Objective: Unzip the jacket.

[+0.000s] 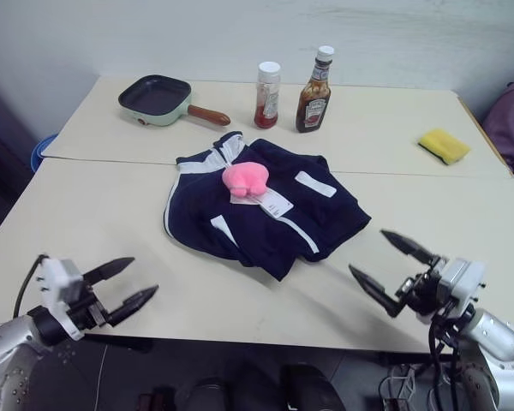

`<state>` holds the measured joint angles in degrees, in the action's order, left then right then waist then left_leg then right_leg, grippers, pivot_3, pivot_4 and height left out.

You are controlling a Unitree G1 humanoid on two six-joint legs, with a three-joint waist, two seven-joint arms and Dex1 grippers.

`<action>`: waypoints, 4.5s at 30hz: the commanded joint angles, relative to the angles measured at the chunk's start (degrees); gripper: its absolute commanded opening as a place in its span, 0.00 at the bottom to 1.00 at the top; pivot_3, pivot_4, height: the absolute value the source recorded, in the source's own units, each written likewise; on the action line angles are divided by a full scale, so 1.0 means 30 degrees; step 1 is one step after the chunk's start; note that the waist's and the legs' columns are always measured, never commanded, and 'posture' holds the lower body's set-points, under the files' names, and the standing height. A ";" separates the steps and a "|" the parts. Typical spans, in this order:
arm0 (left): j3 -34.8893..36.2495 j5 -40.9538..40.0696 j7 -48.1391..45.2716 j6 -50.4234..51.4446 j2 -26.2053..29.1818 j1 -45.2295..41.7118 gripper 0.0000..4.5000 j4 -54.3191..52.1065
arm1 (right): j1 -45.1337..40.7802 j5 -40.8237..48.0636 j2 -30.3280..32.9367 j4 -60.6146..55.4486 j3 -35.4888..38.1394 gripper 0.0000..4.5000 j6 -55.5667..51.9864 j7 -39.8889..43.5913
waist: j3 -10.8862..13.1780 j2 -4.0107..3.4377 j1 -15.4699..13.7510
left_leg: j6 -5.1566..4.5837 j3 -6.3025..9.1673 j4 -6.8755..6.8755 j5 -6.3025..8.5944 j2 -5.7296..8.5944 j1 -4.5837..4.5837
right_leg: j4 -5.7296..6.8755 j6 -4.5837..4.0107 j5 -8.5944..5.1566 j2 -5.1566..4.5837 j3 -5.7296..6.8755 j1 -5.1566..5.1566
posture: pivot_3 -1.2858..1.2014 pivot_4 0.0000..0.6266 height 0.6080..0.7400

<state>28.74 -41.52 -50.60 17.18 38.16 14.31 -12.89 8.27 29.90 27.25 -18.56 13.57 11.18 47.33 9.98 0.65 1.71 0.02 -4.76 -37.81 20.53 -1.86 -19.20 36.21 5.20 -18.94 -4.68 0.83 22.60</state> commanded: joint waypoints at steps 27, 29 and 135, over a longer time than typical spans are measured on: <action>-1.0797 1.1379 0.2156 -0.6865 -0.6829 -2.4153 0.80 2.2548 | 0.2166 -0.2206 -0.1847 -0.2835 -0.0095 1.00 0.0942 -0.3815 | 0.0024 0.0083 -0.0544 | -0.0049 -0.0163 -0.0194 -0.0014 0.0038 -0.0071 | 0.0103 0.0073 0.0036 0.0107 0.0084 0.0070 | 0.52 0.24 1.00; -1.1000 1.2024 0.2252 -0.7329 -0.6938 -2.4265 0.65 2.3303 | 0.2363 -0.2319 -0.1952 -0.2958 -0.0035 1.00 0.1016 -0.3987 | 0.0025 0.0084 -0.0545 | -0.0050 -0.0164 -0.0194 -0.0013 0.0040 -0.0072 | 0.0104 0.0073 0.0037 0.0103 0.0083 0.0069 | 0.52 0.24 1.00; -1.0171 0.6388 -0.5917 -0.2986 0.0304 -0.8812 0.75 -0.0051 | -0.1679 -0.0814 0.8118 0.2278 0.1322 0.95 -0.5656 0.6253 | 0.0055 -0.0059 -0.0748 | -0.0415 -0.0030 -0.0789 0.0153 0.0166 -0.0631 | 0.0154 0.0226 0.0198 -0.0588 0.1226 0.0240 | 0.52 0.24 1.00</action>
<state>-4.13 -20.98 -68.30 10.60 38.77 -11.66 -12.56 2.12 23.99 50.12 -6.83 13.22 -4.45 65.26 10.14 0.48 -0.54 -1.23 -4.85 -40.18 20.99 -1.35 -21.07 36.56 5.88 -18.34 -6.44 4.52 23.26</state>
